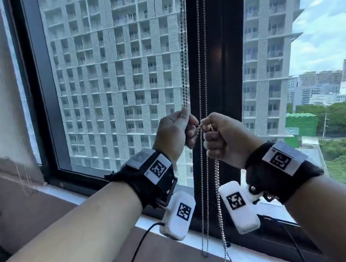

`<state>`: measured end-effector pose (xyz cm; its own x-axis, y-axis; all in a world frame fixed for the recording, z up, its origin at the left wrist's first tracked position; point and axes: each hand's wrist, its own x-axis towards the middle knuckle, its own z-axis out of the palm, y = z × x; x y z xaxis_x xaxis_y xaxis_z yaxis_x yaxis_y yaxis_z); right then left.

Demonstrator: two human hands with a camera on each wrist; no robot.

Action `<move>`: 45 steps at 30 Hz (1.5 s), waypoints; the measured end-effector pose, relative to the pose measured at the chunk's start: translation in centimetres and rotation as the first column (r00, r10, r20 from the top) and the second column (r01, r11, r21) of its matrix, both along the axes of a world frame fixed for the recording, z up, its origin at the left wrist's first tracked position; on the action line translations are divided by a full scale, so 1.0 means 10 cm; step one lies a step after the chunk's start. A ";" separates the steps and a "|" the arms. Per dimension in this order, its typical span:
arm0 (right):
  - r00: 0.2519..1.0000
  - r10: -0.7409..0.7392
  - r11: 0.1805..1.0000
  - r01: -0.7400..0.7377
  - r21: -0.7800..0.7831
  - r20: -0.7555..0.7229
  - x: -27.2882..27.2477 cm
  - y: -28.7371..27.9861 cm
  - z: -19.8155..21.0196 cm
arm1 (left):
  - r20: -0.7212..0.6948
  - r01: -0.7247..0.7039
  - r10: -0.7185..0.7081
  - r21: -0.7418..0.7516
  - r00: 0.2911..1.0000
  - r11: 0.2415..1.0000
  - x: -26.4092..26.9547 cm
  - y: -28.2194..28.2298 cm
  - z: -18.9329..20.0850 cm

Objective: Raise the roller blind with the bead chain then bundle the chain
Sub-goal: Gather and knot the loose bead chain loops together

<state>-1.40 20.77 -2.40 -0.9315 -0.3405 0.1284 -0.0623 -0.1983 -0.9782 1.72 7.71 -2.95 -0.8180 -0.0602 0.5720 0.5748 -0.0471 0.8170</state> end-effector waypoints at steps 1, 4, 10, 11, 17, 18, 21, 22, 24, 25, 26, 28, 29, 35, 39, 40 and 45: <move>1.000 0.001 1.000 -0.001 -0.001 -0.011 0.01 0.01 0.06 | -0.001 -0.008 0.008 0.004 1.000 1.000 0.00 -0.01 -0.01; 0.999 0.004 1.000 -0.005 -0.012 -0.043 0.04 0.03 0.23 | 0.000 -0.011 0.011 0.006 1.000 1.000 0.01 -0.01 -0.03; 0.994 0.015 0.999 -0.011 0.032 -0.112 0.16 0.05 0.48 | 0.081 0.019 -0.030 0.124 0.996 0.992 0.05 0.09 -0.04; 0.992 0.018 0.998 -0.011 0.057 -0.127 0.19 0.05 0.51 | 0.098 0.005 -0.018 0.132 0.995 0.991 0.05 0.10 -0.04; 0.961 0.035 0.986 0.012 0.168 -0.276 0.23 0.06 0.53 | 0.072 -0.191 0.195 -0.063 0.978 0.980 0.05 0.18 -0.01; 0.958 0.044 0.984 0.008 0.177 -0.284 0.23 0.07 0.53 | 0.062 -0.208 0.213 -0.066 0.975 0.976 0.06 0.18 0.00; 0.956 0.068 0.987 -0.024 0.158 -0.284 0.24 0.08 0.52 | 0.001 -0.294 0.294 -0.067 0.956 0.954 0.05 0.15 0.04; 0.955 0.070 0.989 -0.029 0.145 -0.289 0.25 0.09 0.52 | -0.023 -0.334 0.333 -0.068 0.943 0.940 0.04 0.14 0.05; 0.951 0.065 0.991 -0.026 0.131 -0.302 0.25 0.09 0.50 | -0.051 -0.396 0.393 -0.059 0.918 0.917 0.04 0.13 0.07; 0.950 0.063 0.992 -0.026 0.126 -0.306 0.24 0.09 0.49 | -0.065 -0.419 0.416 -0.058 0.907 0.906 0.03 0.13 0.08; 0.951 0.060 0.993 -0.024 0.119 -0.305 0.24 0.09 0.49 | -0.080 -0.444 0.439 -0.064 0.895 0.894 0.03 0.12 0.08; 0.952 0.030 0.995 0.002 0.104 -0.304 0.23 0.07 0.48 | -0.108 -0.489 0.481 -0.064 0.870 0.870 0.04 0.11 0.09; 0.951 0.007 0.995 0.024 0.096 -0.308 0.23 0.06 0.47 | -0.124 -0.508 0.499 -0.054 0.858 0.859 0.03 0.11 0.09; 0.926 -0.138 0.985 0.166 0.051 -0.351 0.18 -0.01 0.41 | -0.170 -0.517 0.509 -0.004 0.844 0.856 0.03 0.13 0.10; 0.897 -0.227 0.969 0.248 0.009 -0.379 0.17 -0.08 0.36 | -0.200 -0.485 0.471 -0.020 0.859 0.874 -0.01 0.12 0.04; 0.894 -0.238 0.966 0.257 0.001 -0.379 0.17 -0.11 0.34 | -0.210 -0.464 0.448 -0.031 0.869 0.885 0.00 0.13 0.03; 0.892 -0.273 0.960 0.276 -0.044 -0.360 0.12 -0.14 0.28 | -0.116 -0.295 0.290 -0.028 0.950 0.955 0.03 0.16 0.05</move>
<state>-0.24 19.36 0.43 -0.8790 -0.0807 0.4699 -0.4601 -0.1149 -0.8804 2.01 9.31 -2.41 -0.7007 -0.2599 0.6644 0.6436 0.1715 0.7459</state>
